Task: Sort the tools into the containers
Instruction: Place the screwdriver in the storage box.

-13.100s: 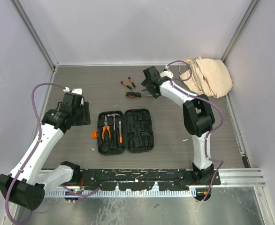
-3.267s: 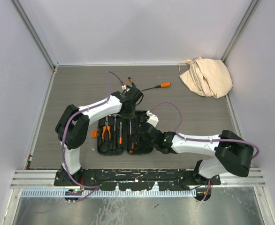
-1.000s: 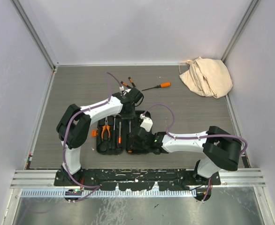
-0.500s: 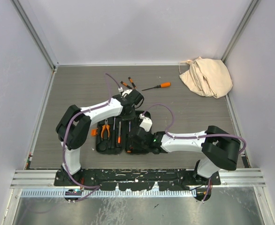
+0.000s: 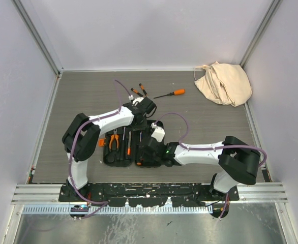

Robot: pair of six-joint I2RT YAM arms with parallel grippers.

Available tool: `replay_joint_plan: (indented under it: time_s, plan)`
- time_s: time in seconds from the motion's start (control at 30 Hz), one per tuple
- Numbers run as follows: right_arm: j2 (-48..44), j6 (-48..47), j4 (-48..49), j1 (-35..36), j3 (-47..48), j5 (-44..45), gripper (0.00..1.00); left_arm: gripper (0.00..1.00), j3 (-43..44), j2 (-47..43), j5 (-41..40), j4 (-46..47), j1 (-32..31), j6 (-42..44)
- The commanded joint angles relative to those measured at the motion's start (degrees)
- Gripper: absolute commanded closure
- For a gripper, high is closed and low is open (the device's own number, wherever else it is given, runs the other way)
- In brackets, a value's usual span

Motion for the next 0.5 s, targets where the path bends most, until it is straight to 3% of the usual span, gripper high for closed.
replay_joint_plan:
  time_s: [0.0,0.47]
  plan:
    - [5.32,-1.47,-9.07,-0.2,-1.95,-0.99,0.97,1.0,-6.08,14.14,8.4,-1.35,-1.08,-1.38]
    - [9.52,-2.21,-9.48,-0.72,-1.02,-2.14,1.0,1.0,-8.14,16.79,10.89,1.13,-1.05,-1.96]
